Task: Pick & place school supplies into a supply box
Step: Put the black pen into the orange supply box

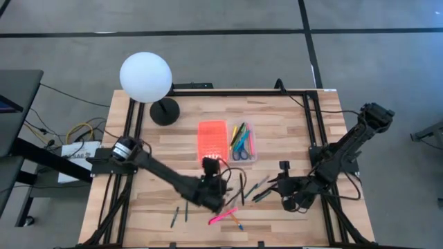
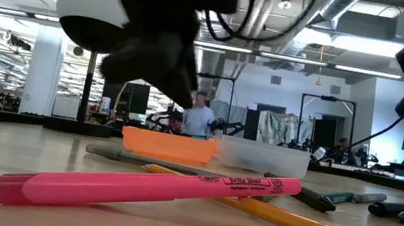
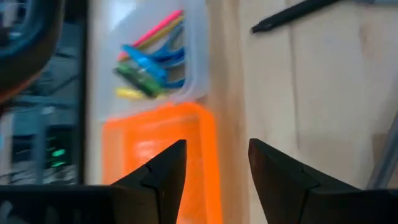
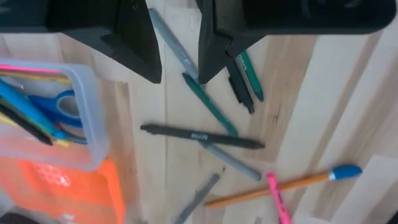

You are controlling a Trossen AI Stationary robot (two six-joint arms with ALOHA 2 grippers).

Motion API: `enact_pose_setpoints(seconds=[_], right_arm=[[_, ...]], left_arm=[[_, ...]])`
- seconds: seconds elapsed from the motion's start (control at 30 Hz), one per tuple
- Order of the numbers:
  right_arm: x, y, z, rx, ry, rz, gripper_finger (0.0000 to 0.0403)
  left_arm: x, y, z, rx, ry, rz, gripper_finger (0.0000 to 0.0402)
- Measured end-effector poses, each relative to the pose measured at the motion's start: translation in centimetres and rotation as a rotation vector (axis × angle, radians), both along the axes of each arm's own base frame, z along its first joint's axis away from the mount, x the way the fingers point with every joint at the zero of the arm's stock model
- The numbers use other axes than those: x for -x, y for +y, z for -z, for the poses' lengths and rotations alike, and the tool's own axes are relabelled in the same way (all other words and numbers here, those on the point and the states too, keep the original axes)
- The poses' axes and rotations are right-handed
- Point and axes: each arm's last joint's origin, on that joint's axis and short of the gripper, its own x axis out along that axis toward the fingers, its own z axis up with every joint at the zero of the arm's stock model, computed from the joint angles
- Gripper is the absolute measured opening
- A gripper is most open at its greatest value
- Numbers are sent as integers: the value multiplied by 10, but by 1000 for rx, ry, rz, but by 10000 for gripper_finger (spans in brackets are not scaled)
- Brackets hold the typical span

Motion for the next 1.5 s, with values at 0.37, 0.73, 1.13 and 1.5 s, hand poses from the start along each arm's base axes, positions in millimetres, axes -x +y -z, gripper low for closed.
enact_pose_setpoints(seconds=[0.37,0.73,1.13,1.5], right_arm=[[-12,-13,8,-110,105,-101,100],[-27,2,44,-96,196,-165,70],[-37,-8,50,-100,235,-120,65],[-37,-13,58,-89,299,-88,65]], left_arm=[[78,-34,-7,-231,-280,-196,169],[126,-46,-1,-235,-615,-129,169],[126,-45,1,-234,-610,-141,169],[126,-45,1,-234,-611,-143,169]])
